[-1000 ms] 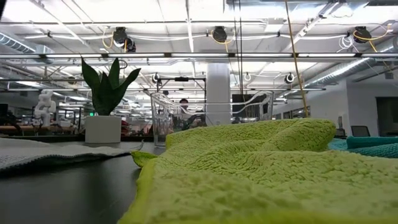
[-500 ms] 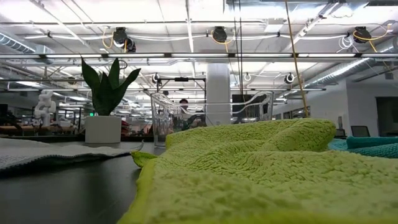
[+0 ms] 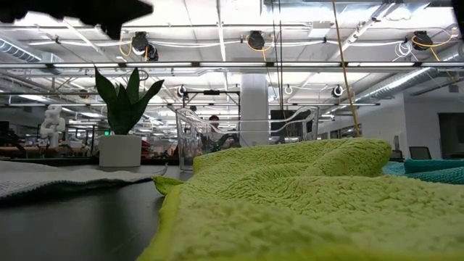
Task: Fold microfiber towels
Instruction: Fold the blue towel
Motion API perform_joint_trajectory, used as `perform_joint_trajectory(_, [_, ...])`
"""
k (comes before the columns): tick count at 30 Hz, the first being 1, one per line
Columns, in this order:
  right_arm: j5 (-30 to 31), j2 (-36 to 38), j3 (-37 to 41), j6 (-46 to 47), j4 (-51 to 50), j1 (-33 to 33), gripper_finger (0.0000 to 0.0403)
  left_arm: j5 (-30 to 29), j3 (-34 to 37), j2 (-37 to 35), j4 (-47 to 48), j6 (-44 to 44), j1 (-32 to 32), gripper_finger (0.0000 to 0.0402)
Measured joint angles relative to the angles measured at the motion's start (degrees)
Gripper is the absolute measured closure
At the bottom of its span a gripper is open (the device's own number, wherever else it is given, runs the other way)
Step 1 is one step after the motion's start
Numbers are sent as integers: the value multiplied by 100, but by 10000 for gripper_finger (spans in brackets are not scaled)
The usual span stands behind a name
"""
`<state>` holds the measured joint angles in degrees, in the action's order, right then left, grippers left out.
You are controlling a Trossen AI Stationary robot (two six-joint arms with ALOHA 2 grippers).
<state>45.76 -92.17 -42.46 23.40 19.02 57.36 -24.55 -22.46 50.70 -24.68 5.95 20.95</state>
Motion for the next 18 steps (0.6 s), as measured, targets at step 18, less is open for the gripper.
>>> perform_joint_trajectory(18, [-212, 925, 0, 2560, -2663, -596, 395, 550, 837, -125, -339, 909, -123, 399])
